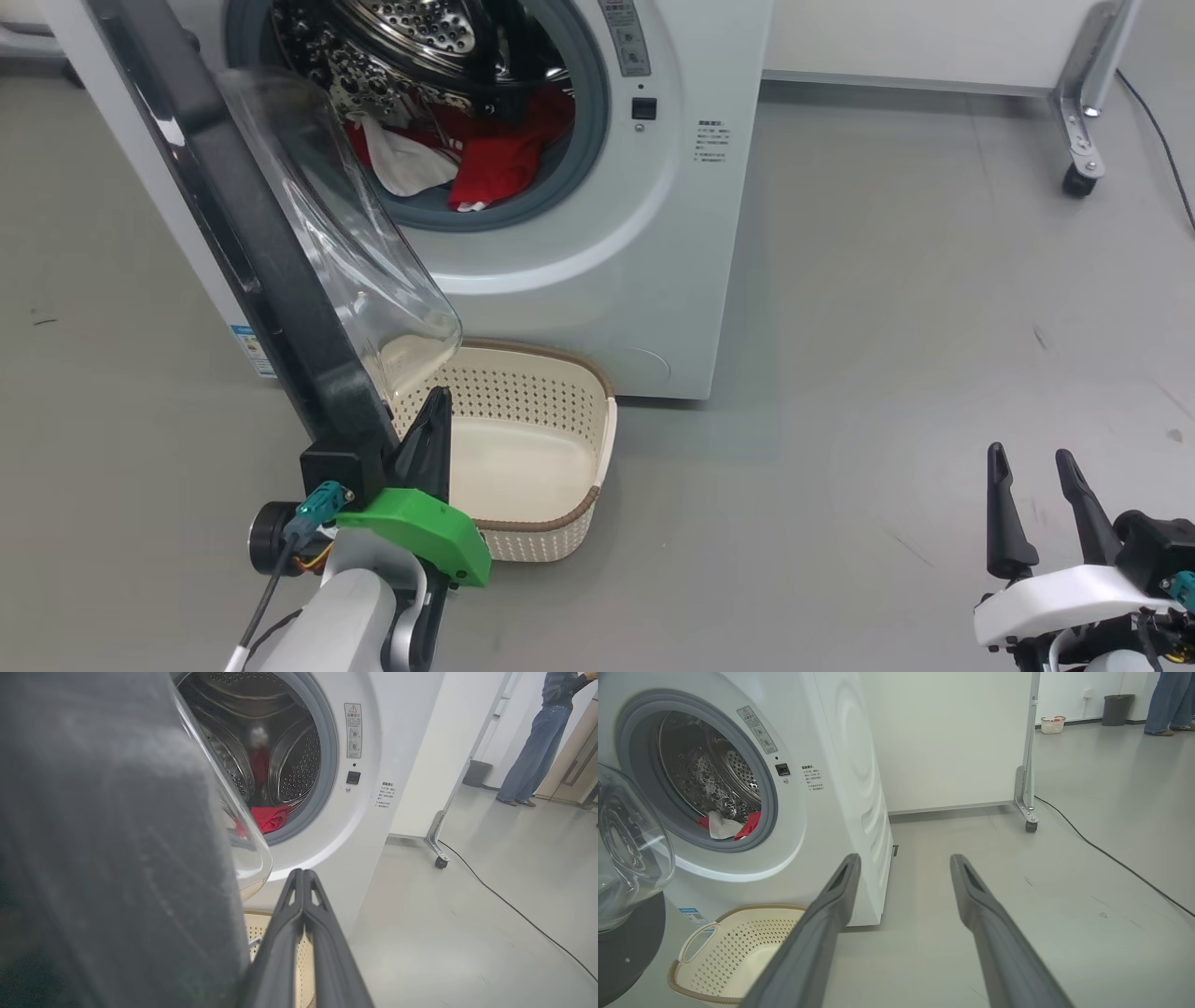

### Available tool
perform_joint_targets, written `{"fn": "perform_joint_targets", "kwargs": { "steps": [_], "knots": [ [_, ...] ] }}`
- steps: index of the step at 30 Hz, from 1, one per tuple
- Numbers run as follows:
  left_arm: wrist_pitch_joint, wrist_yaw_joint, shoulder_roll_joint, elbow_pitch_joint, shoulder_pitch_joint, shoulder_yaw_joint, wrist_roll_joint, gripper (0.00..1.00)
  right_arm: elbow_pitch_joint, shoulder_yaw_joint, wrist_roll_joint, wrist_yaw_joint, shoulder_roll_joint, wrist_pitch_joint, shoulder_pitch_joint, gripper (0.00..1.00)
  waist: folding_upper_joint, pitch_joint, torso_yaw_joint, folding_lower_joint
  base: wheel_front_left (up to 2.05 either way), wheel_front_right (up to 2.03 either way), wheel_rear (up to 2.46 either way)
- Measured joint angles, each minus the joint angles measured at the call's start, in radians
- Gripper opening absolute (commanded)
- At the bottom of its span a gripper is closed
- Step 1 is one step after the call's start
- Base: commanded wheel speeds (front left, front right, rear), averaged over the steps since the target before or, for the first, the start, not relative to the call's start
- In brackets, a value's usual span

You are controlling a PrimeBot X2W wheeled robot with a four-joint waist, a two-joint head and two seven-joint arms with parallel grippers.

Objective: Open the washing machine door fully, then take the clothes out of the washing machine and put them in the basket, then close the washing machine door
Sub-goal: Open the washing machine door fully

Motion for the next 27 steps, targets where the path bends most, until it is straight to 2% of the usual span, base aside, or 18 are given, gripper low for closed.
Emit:
{"fn": "perform_joint_targets", "kwargs": {
  "steps": [15, 23, 27],
  "knots": [
    [0.0, 0.0, 0.002, -0.001, 0.003, 0.018, 0.0, 0.0, -0.002, -0.002, -0.009, 0.0, 0.015, 0.0, 0.019, 1.0, 0.0, -0.016, 0.132, 0.0, 0.0, 0.0, 0.0],
    [-0.003, 0.0, 0.005, 0.0, 0.026, 0.078, 0.006, 0.0, -0.005, -0.001, -0.016, 0.0, 0.019, 0.0, 0.02, 1.0, 0.0, -0.01, 0.192, 0.0, 0.0, 0.0, 0.0],
    [-0.003, 0.0, 0.005, -0.004, 0.045, 0.138, 0.01, 0.0, -0.013, 0.003, -0.016, 0.0, 0.018, 0.0, 0.02, 1.0, 0.0, 0.006, 0.212, 0.0, 0.0, 0.0, 0.0]
  ]
}}
